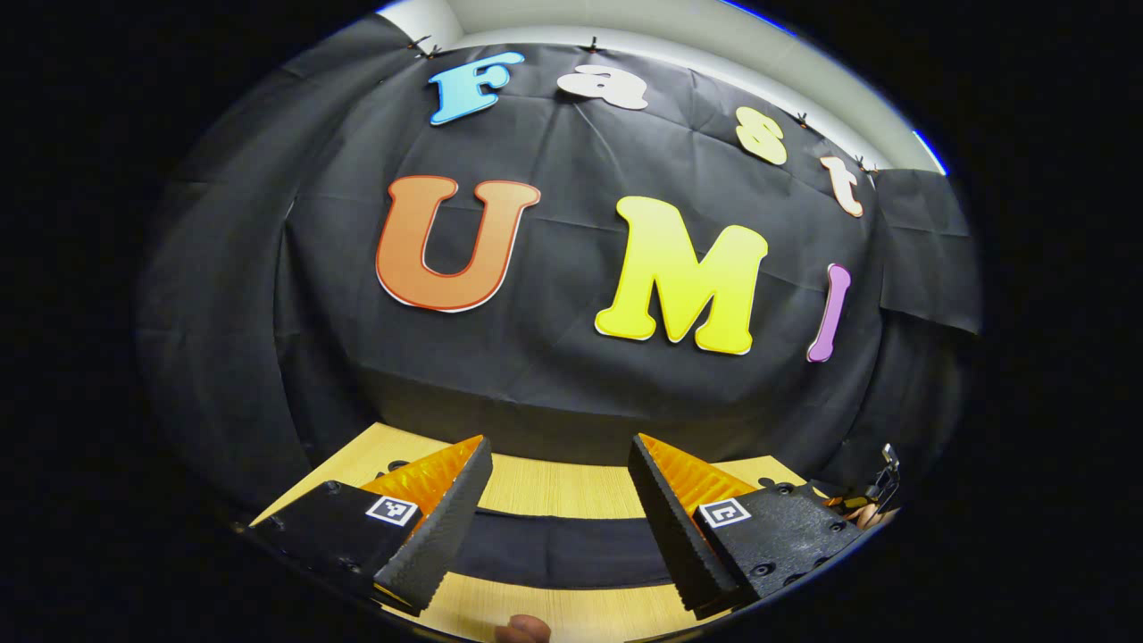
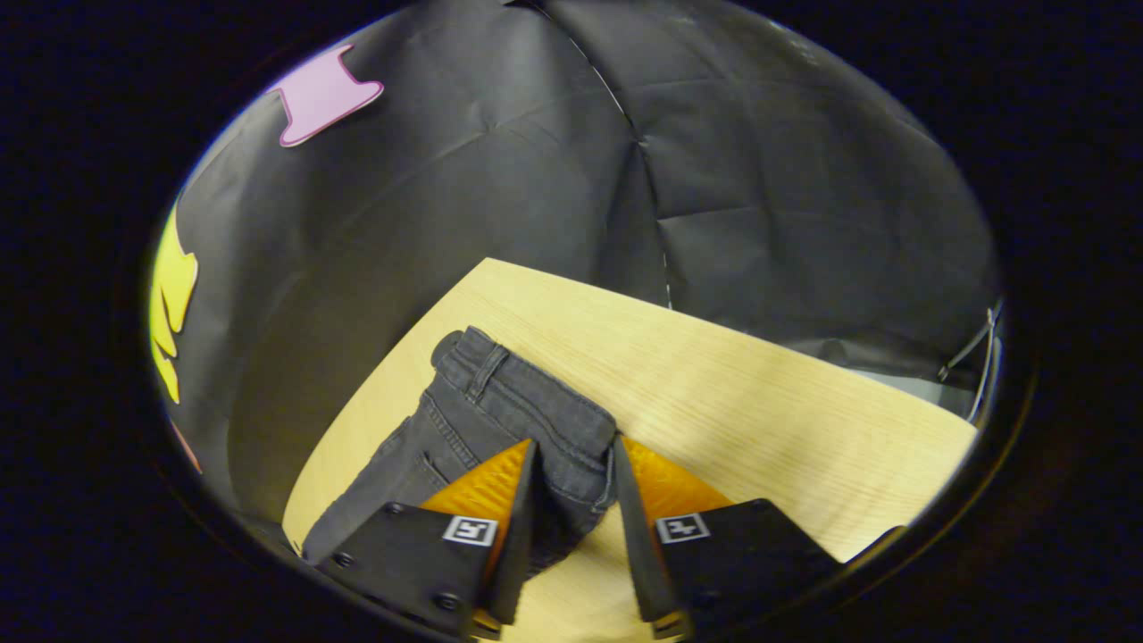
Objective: Grasp the waist and the cuffs of the jeans and fold them to make the two legs overlap; first hold the waist and fold one-third of the jeans toward the cuffs, then hold the cuffs and fold the remaining one-third in the same direction to finish folding.
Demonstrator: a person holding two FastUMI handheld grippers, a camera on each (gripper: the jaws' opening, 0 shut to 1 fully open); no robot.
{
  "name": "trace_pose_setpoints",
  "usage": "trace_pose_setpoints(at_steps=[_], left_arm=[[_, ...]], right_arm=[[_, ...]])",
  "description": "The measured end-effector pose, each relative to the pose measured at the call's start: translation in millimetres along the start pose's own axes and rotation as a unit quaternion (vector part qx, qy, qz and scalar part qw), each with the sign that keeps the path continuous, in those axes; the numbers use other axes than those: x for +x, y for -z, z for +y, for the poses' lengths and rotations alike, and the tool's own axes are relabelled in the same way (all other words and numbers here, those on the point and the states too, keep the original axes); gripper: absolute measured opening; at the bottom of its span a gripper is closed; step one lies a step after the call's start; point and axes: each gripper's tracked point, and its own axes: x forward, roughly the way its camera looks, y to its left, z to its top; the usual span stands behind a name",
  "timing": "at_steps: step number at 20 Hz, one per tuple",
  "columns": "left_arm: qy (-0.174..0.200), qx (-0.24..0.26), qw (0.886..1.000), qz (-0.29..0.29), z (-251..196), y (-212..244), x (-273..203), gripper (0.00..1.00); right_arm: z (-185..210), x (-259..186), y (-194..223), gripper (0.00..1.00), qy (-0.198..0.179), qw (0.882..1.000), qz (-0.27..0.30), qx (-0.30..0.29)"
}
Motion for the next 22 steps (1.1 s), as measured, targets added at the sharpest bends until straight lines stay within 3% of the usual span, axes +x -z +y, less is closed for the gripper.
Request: trace_pose_setpoints(at_steps=[1,2,3,4,5,6,13,18,19,22], left_arm=[[-0.004,-0.002,1.000,0.000,2.7,-1.4,-3.2,1.00],[-0.006,-0.002,1.000,-0.003,5.3,-3.3,-5.4,0.98],[-0.008,0.002,1.000,-0.004,7.7,-6.0,-7.1,0.98],[-0.010,0.005,1.000,-0.003,10.1,-6.2,-8.8,0.98],[-0.012,0.006,1.000,-0.003,11.6,-6.8,-10.2,0.98],[-0.014,0.006,1.000,-0.003,13.6,-7.0,-11.4,0.98],[-0.023,-0.007,1.000,-0.007,25.6,-10.8,-18.2,0.98],[-0.034,-0.021,0.999,-0.011,37.3,-14.8,-24.5,0.98],[-0.037,-0.023,0.999,-0.011,39.2,-15.8,-24.5,0.98],[-0.045,-0.024,0.999,-0.014,46.8,-16.3,-35.0,0.99]], right_arm=[[-0.9,0.8,0.1,0.39,-0.004,1.000,-0.004,0.000],[-1.6,1.5,0.3,0.24,-0.004,1.000,-0.003,-0.009],[-2.1,-5.3,-3.1,0.25,-0.001,1.000,-0.015,-0.020],[-2.5,-4.5,-2.9,0.11,0.003,0.999,-0.012,-0.038],[-1.5,-3.6,-5.2,0.11,0.008,0.999,-0.024,-0.047],[-0.9,-7.3,-5.7,0.02,0.012,0.998,-0.025,-0.061],[32.7,-50.2,-34.3,0.00,-0.041,0.987,-0.084,-0.130],[62.0,-86.4,-37.2,0.01,-0.105,0.966,-0.112,-0.208],[68.4,-95.1,-39.5,0.05,-0.120,0.961,-0.117,-0.222],[73.5,-119.0,-34.7,0.01,-0.169,0.943,-0.123,-0.258]])
